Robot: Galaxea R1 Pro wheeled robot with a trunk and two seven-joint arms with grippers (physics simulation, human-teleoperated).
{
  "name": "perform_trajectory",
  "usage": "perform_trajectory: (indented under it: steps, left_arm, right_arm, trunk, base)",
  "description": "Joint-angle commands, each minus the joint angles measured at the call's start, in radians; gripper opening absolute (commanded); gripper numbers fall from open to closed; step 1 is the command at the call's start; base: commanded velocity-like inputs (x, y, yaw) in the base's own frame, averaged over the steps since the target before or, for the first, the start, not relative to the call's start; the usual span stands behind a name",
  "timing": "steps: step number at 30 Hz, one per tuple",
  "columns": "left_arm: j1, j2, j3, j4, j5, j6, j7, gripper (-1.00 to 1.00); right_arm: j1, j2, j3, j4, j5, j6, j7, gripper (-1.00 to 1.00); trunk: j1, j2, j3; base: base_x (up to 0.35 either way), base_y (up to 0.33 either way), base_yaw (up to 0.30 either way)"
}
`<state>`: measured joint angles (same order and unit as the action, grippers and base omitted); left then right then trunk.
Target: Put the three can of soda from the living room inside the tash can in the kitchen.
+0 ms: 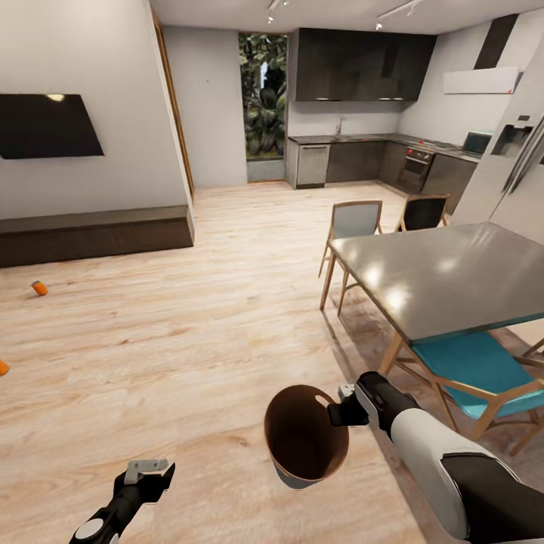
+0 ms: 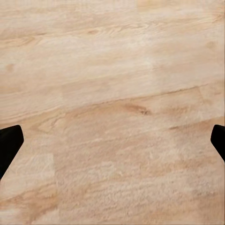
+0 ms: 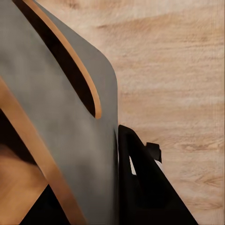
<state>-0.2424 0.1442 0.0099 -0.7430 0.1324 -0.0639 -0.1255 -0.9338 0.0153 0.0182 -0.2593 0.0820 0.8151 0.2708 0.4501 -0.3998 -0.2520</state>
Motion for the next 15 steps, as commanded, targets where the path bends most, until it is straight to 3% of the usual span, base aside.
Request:
perform_trajectory:
  steps: [1,8,15]
  left_arm:
    - [0.0,0.0,0.0,0.0,0.0,0.0,0.0,1.0]
    - [0.0,0.0,0.0,0.003,0.001,-0.003,-0.003,1.0]
    - [0.0,0.0,-0.001,0.005,0.002,-0.005,-0.003,1.0]
  right_arm:
    - [0.0,0.0,-0.006,0.0,-0.02,0.003,0.005,-1.0]
    - [0.0,0.005,-0.006,0.0,-0.021,0.002,0.004,-1.0]
    - [0.0,0.007,-0.006,0.0,-0.021,0.002,0.003,-1.0]
  trunk:
    - [0.0,0.0,0.0]
    - [0.0,0.0,0.0]
    - [0.0,0.0,0.0]
  base:
    - [0.297,0.0,0.043]
    - [0.319,0.061,0.037]
    - [0.31,0.123,0.186]
